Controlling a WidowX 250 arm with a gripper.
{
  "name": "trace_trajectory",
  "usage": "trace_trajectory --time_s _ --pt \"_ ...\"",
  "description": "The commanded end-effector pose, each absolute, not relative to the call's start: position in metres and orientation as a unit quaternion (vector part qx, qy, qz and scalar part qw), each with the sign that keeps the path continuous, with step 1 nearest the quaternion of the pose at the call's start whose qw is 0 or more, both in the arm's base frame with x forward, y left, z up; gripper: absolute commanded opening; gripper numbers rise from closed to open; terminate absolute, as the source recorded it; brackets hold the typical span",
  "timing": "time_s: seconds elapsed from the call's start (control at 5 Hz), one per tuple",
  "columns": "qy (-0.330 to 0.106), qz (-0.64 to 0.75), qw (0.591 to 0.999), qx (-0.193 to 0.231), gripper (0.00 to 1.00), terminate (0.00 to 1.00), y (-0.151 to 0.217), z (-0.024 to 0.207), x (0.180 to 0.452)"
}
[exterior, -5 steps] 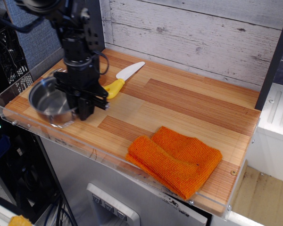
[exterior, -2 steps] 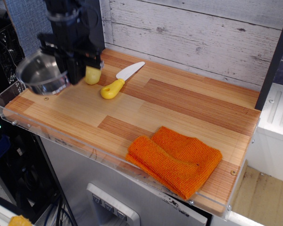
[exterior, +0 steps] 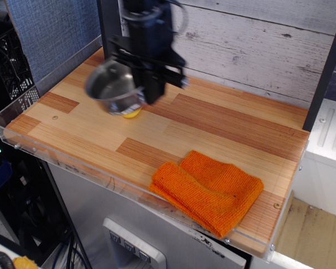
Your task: Place the pot on top of the orange towel
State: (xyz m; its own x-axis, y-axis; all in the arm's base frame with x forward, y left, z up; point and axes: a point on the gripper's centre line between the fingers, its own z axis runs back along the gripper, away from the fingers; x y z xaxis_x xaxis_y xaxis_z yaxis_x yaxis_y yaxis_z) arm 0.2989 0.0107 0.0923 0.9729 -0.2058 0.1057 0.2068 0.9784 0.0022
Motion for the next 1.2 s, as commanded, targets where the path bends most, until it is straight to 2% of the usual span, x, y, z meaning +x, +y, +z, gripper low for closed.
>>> trace_trajectory --time_s 0.0,0.2,0.8,1.0 --pt "-0.074 -0.165 0.984 -0.003 0.0 0.0 -0.044 0.1 0.289" --pt "-0.065 -0.181 0.981 -0.002 0.0 0.0 -0.054 0.094 0.277" --pt "-0.004 -0.218 0.976 -0.016 0.0 0.0 -0.065 0.045 0.257" --pt "0.004 -0.237 0.971 -0.016 0.0 0.0 -0.075 0.037 0.251"
